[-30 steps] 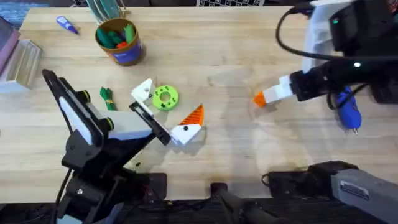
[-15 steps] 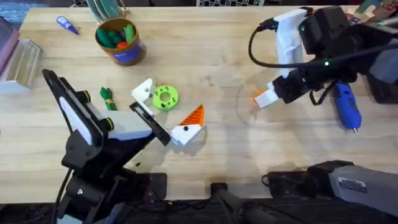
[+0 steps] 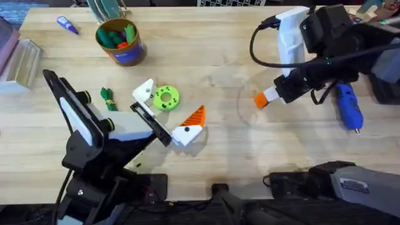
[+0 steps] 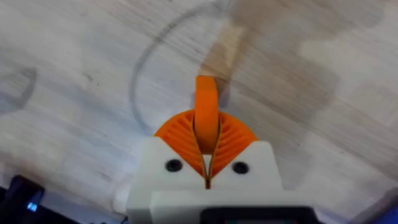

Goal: Pick up the gripper from the table and insert it into the empty holder that is missing its gripper. Then pick up a screw, insert it into the mounting hole, and use the screwdriver to tighten it. Finally, clean up the table by picking up the vegetable and placing it into the bucket.

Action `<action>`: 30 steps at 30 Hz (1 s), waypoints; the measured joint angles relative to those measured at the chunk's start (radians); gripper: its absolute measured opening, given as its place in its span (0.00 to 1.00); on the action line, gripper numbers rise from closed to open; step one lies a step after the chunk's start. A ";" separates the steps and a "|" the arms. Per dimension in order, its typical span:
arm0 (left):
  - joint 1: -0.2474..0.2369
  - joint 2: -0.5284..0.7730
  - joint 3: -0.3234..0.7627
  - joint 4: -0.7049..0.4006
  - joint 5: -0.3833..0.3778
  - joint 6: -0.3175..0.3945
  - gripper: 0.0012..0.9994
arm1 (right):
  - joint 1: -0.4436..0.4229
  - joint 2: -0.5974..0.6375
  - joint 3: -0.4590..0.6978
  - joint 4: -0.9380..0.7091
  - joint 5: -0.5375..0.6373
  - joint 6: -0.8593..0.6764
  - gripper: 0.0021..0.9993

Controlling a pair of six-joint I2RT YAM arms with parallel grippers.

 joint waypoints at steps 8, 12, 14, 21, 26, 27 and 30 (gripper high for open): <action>0.000 0.000 0.000 0.000 0.000 0.000 0.99 | 0.000 -0.014 0.121 -0.138 0.000 0.003 0.01; 0.000 0.000 0.000 0.000 0.000 0.000 0.99 | 0.000 -0.079 0.195 -0.176 -0.006 0.009 0.01; 0.000 0.000 0.000 0.000 0.000 0.000 0.99 | -0.010 -0.129 0.205 -0.142 -0.053 0.013 0.01; 0.000 0.000 0.000 0.000 0.000 0.000 0.99 | -0.132 -0.173 0.066 0.330 -0.502 0.143 0.01; 0.000 0.000 0.000 0.000 0.002 0.000 0.99 | -0.121 -0.054 -0.066 0.617 -0.737 0.380 0.01; 0.000 0.000 0.000 0.000 0.005 0.000 0.99 | -0.109 -0.029 -0.075 0.636 -0.763 0.421 0.01; 0.000 0.000 0.000 0.000 0.018 0.000 0.99 | -0.054 0.036 -0.083 0.695 -0.836 0.519 0.01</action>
